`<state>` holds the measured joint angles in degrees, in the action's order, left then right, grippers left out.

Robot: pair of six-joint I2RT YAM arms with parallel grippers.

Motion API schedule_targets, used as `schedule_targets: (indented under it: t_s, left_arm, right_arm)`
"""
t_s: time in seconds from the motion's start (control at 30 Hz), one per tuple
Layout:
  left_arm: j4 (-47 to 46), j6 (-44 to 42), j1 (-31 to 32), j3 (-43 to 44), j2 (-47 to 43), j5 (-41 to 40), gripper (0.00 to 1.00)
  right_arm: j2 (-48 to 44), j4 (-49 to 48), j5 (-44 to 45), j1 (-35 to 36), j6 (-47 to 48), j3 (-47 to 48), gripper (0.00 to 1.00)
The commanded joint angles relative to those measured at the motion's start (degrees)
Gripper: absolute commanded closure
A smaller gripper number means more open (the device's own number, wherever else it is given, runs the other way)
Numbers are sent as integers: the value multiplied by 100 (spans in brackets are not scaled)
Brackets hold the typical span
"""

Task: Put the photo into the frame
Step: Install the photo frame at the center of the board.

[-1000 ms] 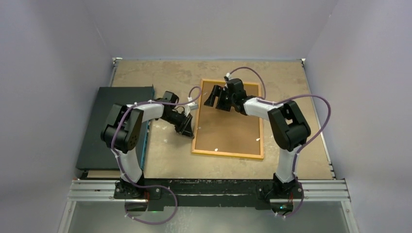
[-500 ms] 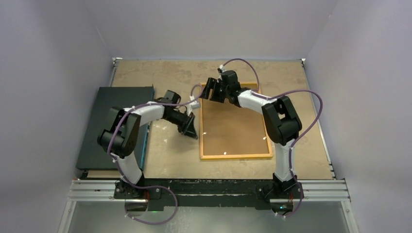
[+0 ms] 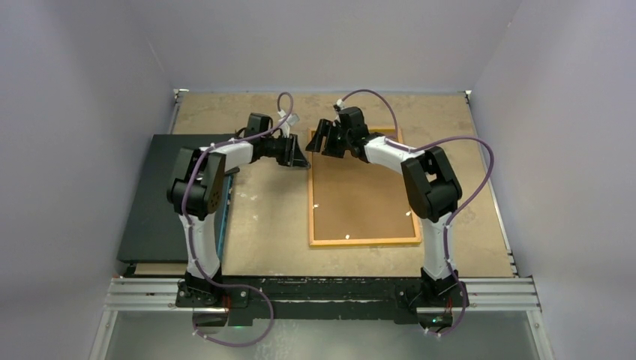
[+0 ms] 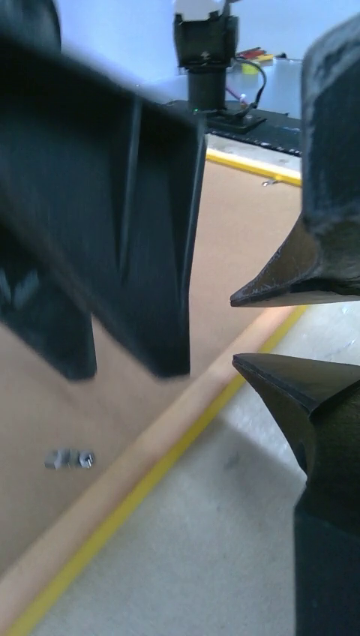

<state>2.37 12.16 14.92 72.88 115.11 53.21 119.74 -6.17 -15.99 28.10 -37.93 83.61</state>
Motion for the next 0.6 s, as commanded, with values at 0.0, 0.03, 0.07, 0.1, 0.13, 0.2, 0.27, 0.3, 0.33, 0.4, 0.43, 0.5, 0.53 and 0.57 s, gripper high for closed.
schedule_targets:
  t_s: [0.0,0.03,0.07,0.1,0.13,0.2,0.27,0.3,0.33,0.4,0.43,0.5,0.53,0.57]
  left_arm:
    - [-432,603,13,266,341,-386,74]
    - [-491,640,19,243,376,-412,74]
    - [-548,666,28,230,399,-432,75]
    - [-567,668,33,229,418,-459,75]
    - [-562,658,37,250,455,-509,76]
    - [-514,618,38,305,521,-566,76]
    - [-508,612,44,337,599,-581,77]
    - [-509,622,52,350,630,-592,77]
    - [-525,621,62,354,655,-613,77]
    - [-534,621,87,367,699,-639,77]
    - [-537,629,82,393,727,-664,77]
    - [-469,591,95,442,777,-750,76]
    - [-399,541,92,471,803,-836,75]
    - [-343,503,90,495,824,-933,74]
  right_arm:
    - [16,-45,-36,-28,-152,140,32]
    - [45,-62,-55,-38,-172,138,32]
    - [75,-83,-83,-45,-185,144,33]
    - [109,-79,-84,-49,-193,163,33]
    - [135,-85,-80,-58,-198,184,33]
    - [196,-91,-72,-75,-221,228,34]
    - [263,-105,-58,-91,-252,279,35]
    - [299,-108,-54,-100,-262,305,36]
    - [342,-115,-54,-107,-286,329,36]
    - [417,-132,-46,-120,-309,378,37]
    - [457,-150,-45,-128,-316,394,38]
    - [527,-173,-50,-141,-341,431,39]
    - [559,-173,-53,-150,-349,455,39]
    - [581,-174,-53,-166,-350,473,39]
